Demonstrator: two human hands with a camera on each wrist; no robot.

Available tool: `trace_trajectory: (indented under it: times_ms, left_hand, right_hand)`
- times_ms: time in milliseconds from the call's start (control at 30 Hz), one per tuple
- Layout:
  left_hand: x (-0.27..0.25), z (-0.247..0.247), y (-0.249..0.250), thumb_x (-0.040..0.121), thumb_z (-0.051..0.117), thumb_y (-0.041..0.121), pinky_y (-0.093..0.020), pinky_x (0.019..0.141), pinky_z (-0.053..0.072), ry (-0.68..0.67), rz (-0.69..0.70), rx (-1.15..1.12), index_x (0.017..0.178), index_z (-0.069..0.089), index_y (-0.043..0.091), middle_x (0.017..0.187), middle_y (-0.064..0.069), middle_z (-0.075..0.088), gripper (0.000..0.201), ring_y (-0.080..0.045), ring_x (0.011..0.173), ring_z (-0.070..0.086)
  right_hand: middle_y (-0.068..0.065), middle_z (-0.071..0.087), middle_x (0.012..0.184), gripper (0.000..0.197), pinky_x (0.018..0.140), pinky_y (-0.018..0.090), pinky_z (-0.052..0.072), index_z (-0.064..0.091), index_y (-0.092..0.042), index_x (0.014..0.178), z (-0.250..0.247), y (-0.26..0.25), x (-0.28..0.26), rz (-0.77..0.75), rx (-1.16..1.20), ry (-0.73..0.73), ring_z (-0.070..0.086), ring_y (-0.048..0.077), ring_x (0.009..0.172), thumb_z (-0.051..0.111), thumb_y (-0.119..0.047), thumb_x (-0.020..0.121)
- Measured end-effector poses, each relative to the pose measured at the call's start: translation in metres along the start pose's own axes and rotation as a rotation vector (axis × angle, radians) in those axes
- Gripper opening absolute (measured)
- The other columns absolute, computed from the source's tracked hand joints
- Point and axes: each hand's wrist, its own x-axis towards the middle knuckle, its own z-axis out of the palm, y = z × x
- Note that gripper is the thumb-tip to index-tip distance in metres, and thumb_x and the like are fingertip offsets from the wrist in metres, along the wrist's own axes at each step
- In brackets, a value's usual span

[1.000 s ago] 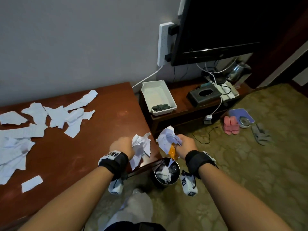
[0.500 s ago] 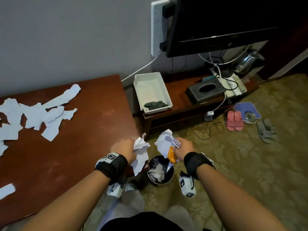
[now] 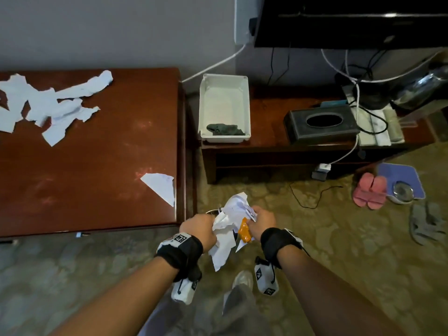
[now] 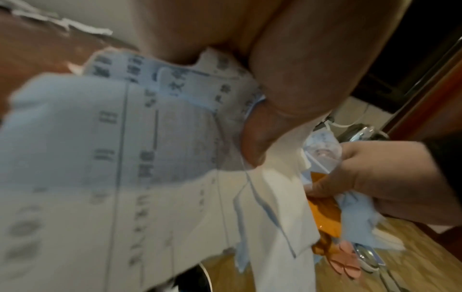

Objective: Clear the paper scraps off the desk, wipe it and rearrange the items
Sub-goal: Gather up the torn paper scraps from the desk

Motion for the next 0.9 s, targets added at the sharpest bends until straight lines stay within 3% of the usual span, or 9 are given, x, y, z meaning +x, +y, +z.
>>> trace_trajectory:
  times_ms: [233, 333, 433, 533, 633, 800, 900]
  left_hand:
    - [0.067, 0.109, -0.016, 0.090, 0.052, 0.024, -0.034, 0.086, 0.053, 0.015, -0.191, -0.098, 0.109, 0.063, 0.022, 0.113, -0.004, 0.068, 0.022, -0.027, 0.104, 0.065]
    - [0.108, 0.157, -0.041, 0.089, 0.052, 0.024, -0.034, 0.085, 0.053, -0.012, -0.249, -0.085, 0.113, 0.062, 0.022, 0.115, -0.005, 0.067, 0.026, -0.028, 0.105, 0.065]
    - [0.162, 0.213, -0.076, 0.091, 0.051, 0.023, -0.034, 0.085, 0.050, -0.010, -0.266, -0.034, 0.121, 0.058, 0.023, 0.121, -0.004, 0.064, 0.030, -0.027, 0.108, 0.064]
    - [0.218, 0.260, -0.106, 0.091, 0.051, 0.020, -0.034, 0.087, 0.049, 0.011, -0.241, -0.001, 0.122, 0.055, 0.021, 0.125, -0.002, 0.060, 0.031, -0.026, 0.111, 0.063]
    - [0.271, 0.294, -0.131, 0.090, 0.053, 0.020, -0.037, 0.087, 0.051, 0.029, -0.186, 0.037, 0.115, 0.055, 0.020, 0.123, -0.001, 0.056, 0.026, -0.027, 0.109, 0.063]
    - [0.342, 0.331, -0.158, 0.087, 0.057, 0.025, -0.038, 0.084, 0.051, 0.052, -0.043, 0.200, 0.114, 0.055, 0.020, 0.125, -0.001, 0.054, 0.028, -0.030, 0.108, 0.063]
    - [0.361, 0.345, -0.165, 0.089, 0.057, 0.033, -0.036, 0.083, 0.049, 0.098, 0.030, 0.313, 0.113, 0.057, 0.023, 0.121, 0.000, 0.058, 0.026, -0.028, 0.109, 0.063]
  right_hand:
    - [0.006, 0.069, 0.109, 0.023, 0.072, 0.024, 0.041, 0.063, -0.020, 0.112, 0.060, 0.090, 0.049, 0.071, -0.007, -0.059, 0.060, 0.023, 0.091, 0.055, -0.020, 0.091]
    - [0.004, 0.065, 0.117, 0.030, 0.080, 0.023, 0.042, 0.062, -0.018, 0.121, 0.098, 0.112, 0.083, 0.095, 0.018, -0.039, 0.060, 0.024, 0.106, 0.060, -0.023, 0.092]
    - [0.006, 0.065, 0.113, 0.025, 0.081, 0.028, 0.046, 0.062, -0.015, 0.116, 0.150, 0.136, 0.132, 0.108, 0.063, -0.012, 0.060, 0.025, 0.100, 0.061, -0.023, 0.093]
    - [0.003, 0.063, 0.106, 0.020, 0.076, 0.027, 0.043, 0.060, -0.019, 0.113, 0.201, 0.153, 0.184, 0.089, 0.073, -0.009, 0.057, 0.022, 0.090, 0.058, -0.021, 0.093]
    - [0.003, 0.067, 0.099, 0.018, 0.078, 0.036, 0.055, 0.061, -0.027, 0.106, 0.252, 0.170, 0.235, 0.054, 0.078, 0.009, 0.065, 0.027, 0.090, 0.061, -0.023, 0.088]
    - [0.016, 0.063, 0.113, 0.033, 0.083, 0.035, 0.049, 0.056, -0.010, 0.115, 0.310, 0.175, 0.304, -0.033, -0.118, -0.019, 0.060, 0.034, 0.106, 0.065, -0.023, 0.085]
    - [0.017, 0.064, 0.117, 0.036, 0.086, 0.037, 0.050, 0.054, -0.007, 0.114, 0.335, 0.172, 0.330, -0.124, -0.237, -0.056, 0.061, 0.034, 0.108, 0.068, -0.023, 0.084]
